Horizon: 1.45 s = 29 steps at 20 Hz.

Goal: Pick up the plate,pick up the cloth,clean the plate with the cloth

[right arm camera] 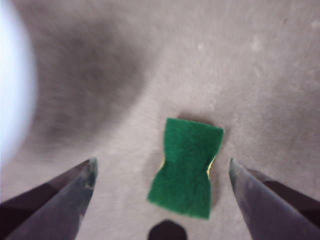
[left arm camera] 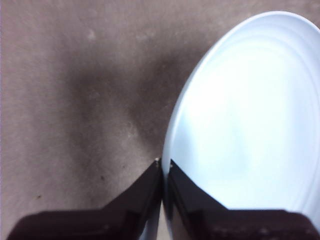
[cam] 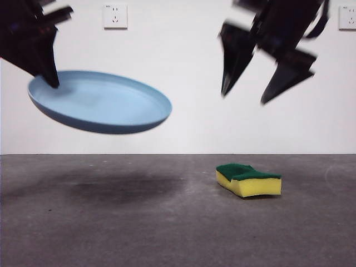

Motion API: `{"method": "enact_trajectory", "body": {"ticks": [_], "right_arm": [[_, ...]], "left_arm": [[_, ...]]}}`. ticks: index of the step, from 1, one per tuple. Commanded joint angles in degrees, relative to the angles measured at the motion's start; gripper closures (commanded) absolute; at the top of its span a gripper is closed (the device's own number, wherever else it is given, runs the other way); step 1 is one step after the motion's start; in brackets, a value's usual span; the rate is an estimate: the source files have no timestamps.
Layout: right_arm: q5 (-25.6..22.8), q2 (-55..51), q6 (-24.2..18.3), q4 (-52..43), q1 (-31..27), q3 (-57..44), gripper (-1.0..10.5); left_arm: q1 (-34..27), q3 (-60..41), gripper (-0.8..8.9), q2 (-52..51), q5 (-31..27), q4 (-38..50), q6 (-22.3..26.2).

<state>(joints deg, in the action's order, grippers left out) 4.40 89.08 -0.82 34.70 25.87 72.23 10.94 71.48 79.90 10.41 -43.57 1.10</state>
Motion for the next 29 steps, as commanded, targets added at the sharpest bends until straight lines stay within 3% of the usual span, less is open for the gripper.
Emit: {"method": "enact_trajectory", "body": {"ticks": [1, 9, 13, 17, 23, 29], "right_arm": [[-1.0, 5.2, -1.9, -0.2, 0.2, 0.3, 5.1], [-1.9, 16.5, -2.7, -4.3, 0.0, 0.3, 5.1], [-2.0, 18.1, -2.7, -5.8, 0.0, 0.3, 5.1], [-1.9, 18.2, -2.7, -5.7, -0.3, 0.3, 6.0], [-2.0, 20.2, -2.7, -4.0, -0.7, 0.3, 6.1], [-2.0, 21.6, -2.7, -3.8, -0.6, 0.3, 9.2]], "left_arm": [[0.0, 0.0, 8.21, -1.4, 0.2, -1.5, 0.7], [0.0, 0.0, 8.21, -1.7, 0.3, -5.1, 1.9], [0.0, 0.0, 8.21, -1.7, 0.3, -5.8, 2.0], [0.0, 0.0, 8.21, -1.7, 0.3, -5.8, 2.0], [0.0, 0.0, 8.21, -1.7, 0.3, -5.8, 2.0], [0.0, 0.0, 8.21, -1.7, 0.3, -5.6, 2.2]]}}
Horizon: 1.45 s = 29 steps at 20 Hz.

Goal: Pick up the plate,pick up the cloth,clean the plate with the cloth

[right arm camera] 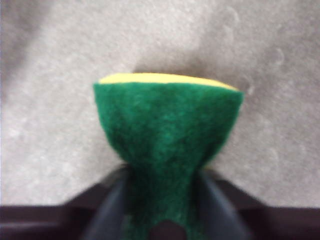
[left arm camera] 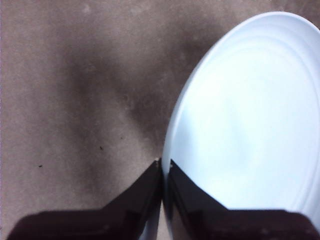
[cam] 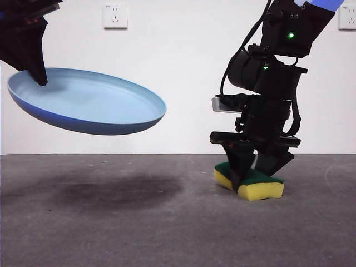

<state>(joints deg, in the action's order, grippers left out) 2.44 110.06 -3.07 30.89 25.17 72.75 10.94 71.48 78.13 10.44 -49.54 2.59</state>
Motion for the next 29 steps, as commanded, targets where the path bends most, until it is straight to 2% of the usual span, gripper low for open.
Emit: {"method": "enact_trajectory", "body": {"ticks": [1, 7, 11, 14, 16, 21, 23, 25, 29], "right_arm": [[0.0, 0.6, -0.5, 0.0, 0.1, -0.2, 9.5], [0.2, -5.2, 0.1, 0.0, 0.9, -0.2, 9.6], [1.0, -14.8, 5.2, 0.4, 2.3, -0.2, 9.6], [6.8, -22.3, 7.0, 1.8, 3.9, -0.2, 9.6], [8.2, -25.9, 8.2, 1.7, 5.9, -0.2, 9.6], [7.0, -27.6, 8.2, 1.7, 12.3, -0.2, 9.6], [2.1, -26.1, 8.2, 0.8, 15.3, -0.2, 9.6], [-1.5, -24.1, 8.2, 0.3, 16.9, -0.2, 9.6], [-0.9, -18.6, 8.2, -4.0, 18.3, -0.2, 9.6]], "left_arm": [[0.0, 0.0, 8.21, 0.1, 0.2, 0.5, 0.7], [0.0, 0.0, 8.21, 0.3, 0.1, 4.1, 0.6], [0.0, 0.0, 8.21, 1.9, 0.2, 5.0, 0.4], [1.9, 0.0, 8.21, 3.2, 0.2, 5.0, 0.2], [4.0, 0.0, 8.21, 3.4, 0.3, 5.4, -0.5], [11.2, 0.0, 8.21, 3.4, 0.7, 8.4, -2.6], [13.8, 0.0, 8.21, 3.4, 0.7, 9.4, -3.0], [14.8, 0.0, 8.21, 3.4, 3.5, 9.7, -3.1], [14.8, 0.0, 8.21, 3.4, 11.3, 11.1, -4.3]]}}
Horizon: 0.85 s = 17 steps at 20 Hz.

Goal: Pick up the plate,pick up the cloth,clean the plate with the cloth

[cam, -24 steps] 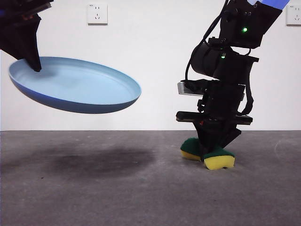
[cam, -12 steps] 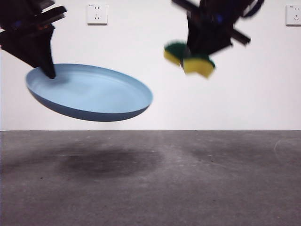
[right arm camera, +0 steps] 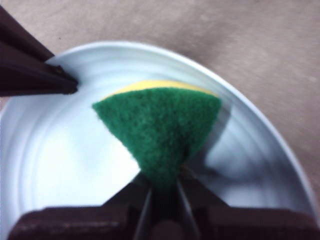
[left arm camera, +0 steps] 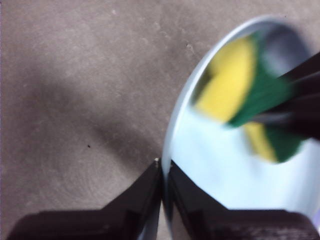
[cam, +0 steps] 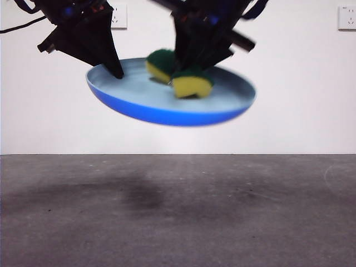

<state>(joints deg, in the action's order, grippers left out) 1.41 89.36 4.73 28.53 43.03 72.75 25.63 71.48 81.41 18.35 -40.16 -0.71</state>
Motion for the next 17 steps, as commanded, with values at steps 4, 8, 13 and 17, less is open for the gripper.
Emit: {"method": "enact_trajectory", "body": {"ticks": [4, 8, 13, 17], "right_arm": [[0.6, 3.7, 0.8, -3.7, 4.1, -0.2, 9.6], [3.0, 3.7, 0.8, -1.5, 7.5, -0.2, 9.6], [-2.8, 3.7, 0.7, 11.0, 8.5, -0.2, 9.6], [-24.1, 3.6, 0.3, 13.5, 7.5, -0.2, 9.6]], "left_arm": [[0.2, 0.0, 8.21, 0.1, 2.8, 2.2, -1.0], [-1.5, 0.0, 8.21, 0.1, 3.0, 3.1, -1.0], [-5.5, 0.0, 8.22, 0.1, 4.4, 1.9, -1.0], [-6.8, 0.0, 8.22, 0.1, 6.6, -2.6, 0.7]]}}
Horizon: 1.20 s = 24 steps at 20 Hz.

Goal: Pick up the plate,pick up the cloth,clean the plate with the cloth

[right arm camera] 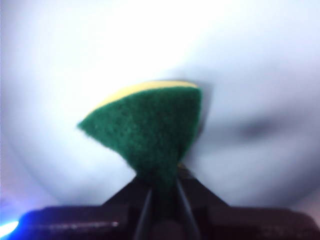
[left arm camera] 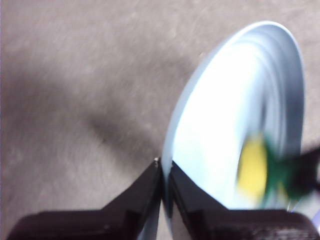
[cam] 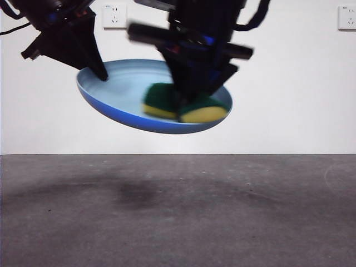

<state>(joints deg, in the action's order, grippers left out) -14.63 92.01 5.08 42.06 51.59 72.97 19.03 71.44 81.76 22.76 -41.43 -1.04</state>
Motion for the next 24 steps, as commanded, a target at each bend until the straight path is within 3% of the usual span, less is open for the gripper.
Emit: {"method": "enact_trajectory", "body": {"ticks": [1, 6, 12, 18, 21, 24], "right_arm": [[-11.0, 1.0, 0.0, -1.6, -1.7, -0.4, 9.6], [-8.6, 1.0, 0.0, -11.8, -4.3, -0.4, 9.6], [6.4, 1.0, 2.6, -20.3, -4.7, -0.4, 9.6], [21.6, 1.0, 3.5, -20.0, -1.8, -0.4, 9.6], [22.9, 1.0, 2.5, -14.3, -0.3, -0.4, 9.6], [20.1, 1.0, 0.0, -3.8, 0.0, -0.4, 9.6]], "left_arm": [[-0.2, 0.1, 8.22, -0.2, 3.3, -2.6, 1.9], [0.2, 0.1, 8.22, -0.2, 8.5, -4.1, 2.8], [0.2, 0.1, 8.22, -0.2, 10.6, -3.0, 2.8], [0.2, 0.1, 8.21, -0.2, 10.3, 0.2, 2.2], [0.0, 0.1, 8.21, -0.2, 10.2, 1.6, 1.2], [-0.8, 0.1, 8.21, -0.2, 10.1, 1.5, 1.3]]}}
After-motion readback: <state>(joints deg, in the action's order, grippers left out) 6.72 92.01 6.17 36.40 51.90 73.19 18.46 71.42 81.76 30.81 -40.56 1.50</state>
